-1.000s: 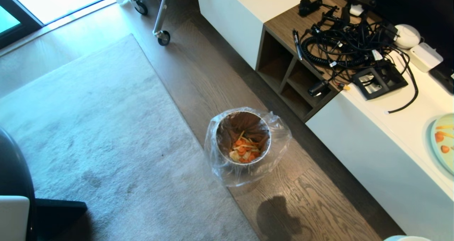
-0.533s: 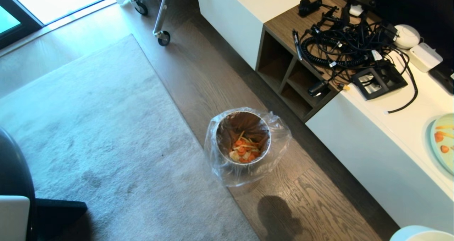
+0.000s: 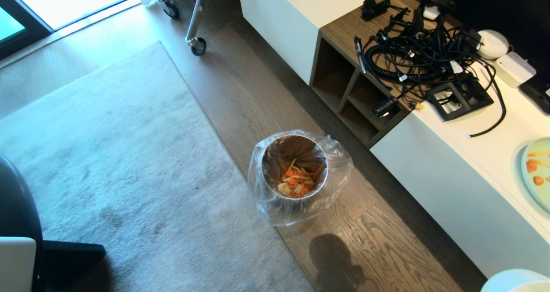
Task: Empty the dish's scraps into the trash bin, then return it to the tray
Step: Put the bowl back to the table
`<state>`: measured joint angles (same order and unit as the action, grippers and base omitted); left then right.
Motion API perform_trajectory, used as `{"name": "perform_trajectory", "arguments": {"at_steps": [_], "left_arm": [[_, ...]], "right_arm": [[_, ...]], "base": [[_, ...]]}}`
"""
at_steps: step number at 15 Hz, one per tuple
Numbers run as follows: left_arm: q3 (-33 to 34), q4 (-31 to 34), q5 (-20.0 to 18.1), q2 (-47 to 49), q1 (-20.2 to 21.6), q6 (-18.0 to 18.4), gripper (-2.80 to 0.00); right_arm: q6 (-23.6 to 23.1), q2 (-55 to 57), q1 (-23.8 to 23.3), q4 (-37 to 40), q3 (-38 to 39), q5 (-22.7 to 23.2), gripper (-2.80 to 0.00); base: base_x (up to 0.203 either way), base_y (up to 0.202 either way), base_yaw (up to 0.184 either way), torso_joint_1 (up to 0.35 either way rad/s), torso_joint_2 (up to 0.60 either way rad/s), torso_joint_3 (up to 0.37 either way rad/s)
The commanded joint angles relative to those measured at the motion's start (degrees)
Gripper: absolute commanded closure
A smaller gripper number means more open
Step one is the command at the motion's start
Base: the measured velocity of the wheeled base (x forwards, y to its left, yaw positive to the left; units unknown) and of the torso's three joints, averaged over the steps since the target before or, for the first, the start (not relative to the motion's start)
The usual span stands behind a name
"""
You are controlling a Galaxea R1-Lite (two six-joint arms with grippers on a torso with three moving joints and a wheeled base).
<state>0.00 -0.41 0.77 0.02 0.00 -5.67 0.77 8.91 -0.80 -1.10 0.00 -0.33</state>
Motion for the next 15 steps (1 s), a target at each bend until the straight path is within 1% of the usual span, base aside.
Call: {"name": "perform_trajectory", "arguments": {"at_steps": [1, 4, 15], "left_arm": [[0.0, -0.02, 0.02, -0.02, 0.0, -0.04, 0.0], [0.0, -0.02, 0.02, -0.02, 0.0, -0.04, 0.0], [0.0, -0.02, 0.02, -0.02, 0.0, -0.04, 0.0]], "right_arm": [[0.02, -6.0, 0.39, -0.07, 0.0, 0.0, 0.0], [0.02, -8.91, 0.45, -0.05, 0.0, -0.02, 0.0], [0.02, -8.91, 0.45, -0.05, 0.0, 0.07, 0.0]], "base": [[0.0, 0.0, 0.0, 0.0, 0.0, 0.0], [0.0, 0.0, 0.0, 0.0, 0.0, 0.0], [0.0, 0.0, 0.0, 0.0, 0.0, 0.0]]}}
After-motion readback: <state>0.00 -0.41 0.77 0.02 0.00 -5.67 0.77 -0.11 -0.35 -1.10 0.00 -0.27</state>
